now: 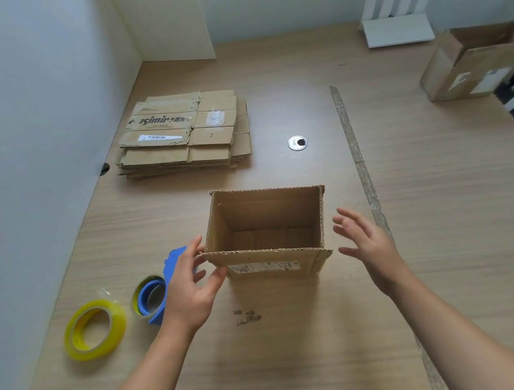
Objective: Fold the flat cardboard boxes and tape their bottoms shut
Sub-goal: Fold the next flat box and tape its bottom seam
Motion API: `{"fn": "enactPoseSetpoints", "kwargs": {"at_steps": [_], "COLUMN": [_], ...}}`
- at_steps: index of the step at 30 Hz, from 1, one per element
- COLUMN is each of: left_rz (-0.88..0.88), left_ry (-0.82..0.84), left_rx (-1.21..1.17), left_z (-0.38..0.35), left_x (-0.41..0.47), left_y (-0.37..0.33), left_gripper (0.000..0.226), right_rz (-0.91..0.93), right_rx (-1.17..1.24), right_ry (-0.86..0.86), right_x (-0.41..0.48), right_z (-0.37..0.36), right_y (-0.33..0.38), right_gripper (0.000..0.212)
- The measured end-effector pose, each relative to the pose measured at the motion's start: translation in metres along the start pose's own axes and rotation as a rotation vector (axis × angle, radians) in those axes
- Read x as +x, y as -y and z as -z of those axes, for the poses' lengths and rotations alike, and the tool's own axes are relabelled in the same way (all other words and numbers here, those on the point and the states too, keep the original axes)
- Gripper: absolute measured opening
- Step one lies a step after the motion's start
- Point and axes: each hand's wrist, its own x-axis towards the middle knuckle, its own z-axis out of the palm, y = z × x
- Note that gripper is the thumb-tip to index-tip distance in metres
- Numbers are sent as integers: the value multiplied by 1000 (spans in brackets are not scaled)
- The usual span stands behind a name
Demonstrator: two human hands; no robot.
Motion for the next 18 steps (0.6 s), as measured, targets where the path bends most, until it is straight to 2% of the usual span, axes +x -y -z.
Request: {"fn": "enactPoseSetpoints", "kwargs": {"at_steps": [2, 4, 6, 8, 10, 13, 14, 18], "left_rz": [68, 123, 174, 208, 221, 191, 175, 135], "left_ry": [52, 113, 133, 115, 79, 26, 2, -58], "left_rx": [-8, -7, -26, -25, -15, -27, -34, -70], "left_z": [-4, -9, -16, -24, -29, -32, -32, -31], "left_x": [0, 2, 5, 7, 8, 9, 9, 9], "left_y": [9, 13, 13, 10, 3, -7, -9, -23], "left_gripper": [68, 63, 41, 26, 16, 15, 17, 33], "right_rz": [-73, -138, -159, -114, -49, 65, 90, 91], "right_rx": [-44, -155, -262, -296, -280, -231, -206, -148], "right_ry": [9, 115, 219, 251, 220, 118, 89, -9], "right_x": [-7, -13, -16, -18, -18, -17, -18, -19], "right_z": [7, 9, 4, -10, -23, -34, -35, -35], "right_y": [-19, -34, -42, -42, -36, -28, -26, -20], "right_gripper": [28, 44, 66, 79, 78, 56, 55, 76]}}
